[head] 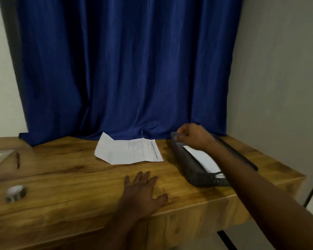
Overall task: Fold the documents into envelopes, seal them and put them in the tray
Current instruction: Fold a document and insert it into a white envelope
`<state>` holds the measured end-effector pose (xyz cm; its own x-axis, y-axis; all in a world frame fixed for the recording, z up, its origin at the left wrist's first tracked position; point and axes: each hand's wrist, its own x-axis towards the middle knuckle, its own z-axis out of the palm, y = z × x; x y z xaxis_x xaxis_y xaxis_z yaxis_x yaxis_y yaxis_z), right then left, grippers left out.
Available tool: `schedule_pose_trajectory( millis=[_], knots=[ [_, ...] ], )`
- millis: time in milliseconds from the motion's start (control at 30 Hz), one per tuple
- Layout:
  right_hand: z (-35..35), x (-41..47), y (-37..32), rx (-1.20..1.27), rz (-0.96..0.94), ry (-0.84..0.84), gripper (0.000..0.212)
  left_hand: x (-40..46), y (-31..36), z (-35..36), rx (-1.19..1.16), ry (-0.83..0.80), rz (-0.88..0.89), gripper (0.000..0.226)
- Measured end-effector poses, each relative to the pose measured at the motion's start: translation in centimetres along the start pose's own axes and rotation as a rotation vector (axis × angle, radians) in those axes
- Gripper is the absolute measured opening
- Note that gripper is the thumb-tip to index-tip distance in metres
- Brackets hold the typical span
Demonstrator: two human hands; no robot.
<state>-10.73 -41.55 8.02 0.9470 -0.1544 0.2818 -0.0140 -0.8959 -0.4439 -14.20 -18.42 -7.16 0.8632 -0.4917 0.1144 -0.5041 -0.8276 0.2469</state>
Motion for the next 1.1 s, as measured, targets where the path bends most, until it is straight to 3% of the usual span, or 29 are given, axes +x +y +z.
schedule_pose_trajectory(
  millis=[100, 233, 300, 400, 500, 633, 767, 967, 1100],
  knots=[
    [5.2, -0.4, -3.5, 0.094, -0.087, -0.068, 0.023, -0.3, -0.5, 0.0, -0.110, 0.078, 0.019, 0.075],
    [12.7, -0.8, -6.7, 0.133, -0.149, -0.153, 0.043, -2.4, -2.0, -1.0, -0.530, 0.266, -0.080, 0.047],
    [16.2, -0.9, -8.0, 0.103, -0.198, -0.112, 0.048, -4.1, -3.8, -1.7, -0.498, 0.311, -0.091, 0.041],
    [20.3, -0.6, -9.5, -0.017, -0.253, -0.063, 0.060, -7.0, -8.5, -2.9, -0.333, 0.337, -0.111, 0.050],
    [22.4, -0.3, -10.0, -0.089, -0.264, -0.163, 0.071, -9.8, -12.9, -4.5, -0.196, 0.348, -0.193, 0.049],
    [22.9, -0.1, -9.7, -0.159, -0.251, -0.284, 0.084, -11.5, -14.1, -5.3, -0.228, 0.452, -0.196, 0.032],
    [22.1, -1.8, -10.0, -0.146, -0.293, -0.308, 0.074, -11.3, -13.1, -4.5, -0.087, 0.446, -0.123, 0.041],
    [19.3, -9.6, -11.0, -0.110, -0.445, -0.301, 0.061, -12.2, -11.8, -4.7, -0.037, 0.578, 0.114, 0.021],
    [18.4, -13.1, -10.7, -0.059, -0.537, -0.294, 0.052, -11.4, -9.7, -5.1, -0.025, 0.625, 0.174, 0.026]
  ],
)
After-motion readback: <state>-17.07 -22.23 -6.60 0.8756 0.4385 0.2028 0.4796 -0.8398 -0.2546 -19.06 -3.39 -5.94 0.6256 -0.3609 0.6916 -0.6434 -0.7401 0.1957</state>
